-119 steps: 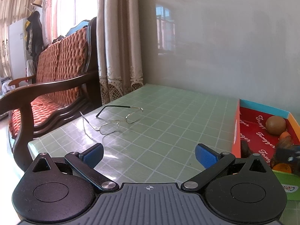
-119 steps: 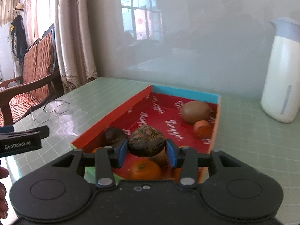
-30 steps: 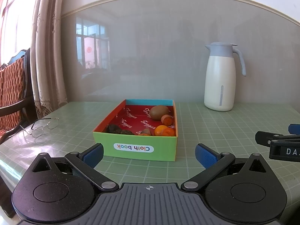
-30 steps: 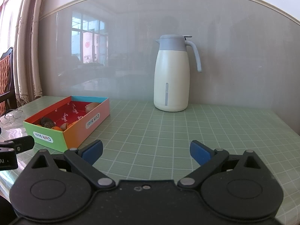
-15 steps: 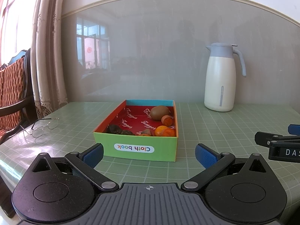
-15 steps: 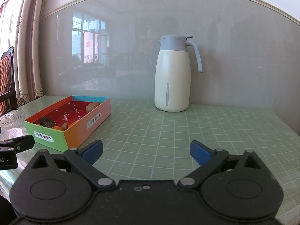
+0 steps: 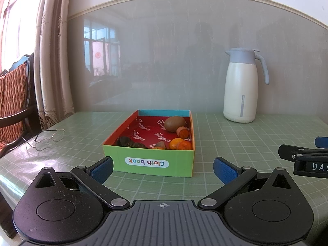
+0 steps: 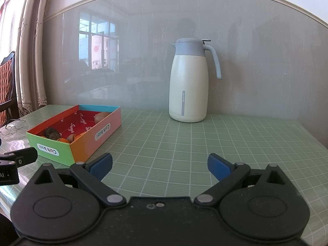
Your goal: Organize fruits
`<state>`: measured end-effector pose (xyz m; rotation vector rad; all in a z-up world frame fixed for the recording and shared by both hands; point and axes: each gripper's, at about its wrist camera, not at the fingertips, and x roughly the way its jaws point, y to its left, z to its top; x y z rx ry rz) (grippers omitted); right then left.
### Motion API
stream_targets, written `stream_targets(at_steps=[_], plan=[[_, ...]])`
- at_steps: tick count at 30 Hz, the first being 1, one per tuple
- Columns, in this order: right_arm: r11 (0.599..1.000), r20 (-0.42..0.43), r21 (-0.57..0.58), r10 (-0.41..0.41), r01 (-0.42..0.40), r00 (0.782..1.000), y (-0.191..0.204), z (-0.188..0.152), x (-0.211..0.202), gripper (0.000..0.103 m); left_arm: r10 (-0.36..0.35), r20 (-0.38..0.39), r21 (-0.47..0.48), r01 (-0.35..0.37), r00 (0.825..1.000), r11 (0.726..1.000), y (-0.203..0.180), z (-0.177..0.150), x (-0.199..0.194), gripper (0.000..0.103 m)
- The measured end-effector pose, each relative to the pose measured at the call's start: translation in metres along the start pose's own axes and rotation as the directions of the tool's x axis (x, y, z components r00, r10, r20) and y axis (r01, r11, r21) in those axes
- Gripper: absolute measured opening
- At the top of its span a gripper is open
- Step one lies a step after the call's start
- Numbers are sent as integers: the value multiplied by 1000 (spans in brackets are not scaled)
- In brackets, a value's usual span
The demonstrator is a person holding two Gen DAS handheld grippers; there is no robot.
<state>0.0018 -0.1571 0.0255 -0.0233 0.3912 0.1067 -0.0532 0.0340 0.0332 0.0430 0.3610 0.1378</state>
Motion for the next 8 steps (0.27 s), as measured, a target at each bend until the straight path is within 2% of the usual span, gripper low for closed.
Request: stream_targets(at_steps=[2,8], plan=[[1000,-1,0,-1,1,1000,0,0,0,100,-19,5,-12,19,1000,1000,2,0,0,103],[1000,0,0,0,0,1000,0,0,0,100,-8,7,-21,8,1000,1000,4,-1,0,103]])
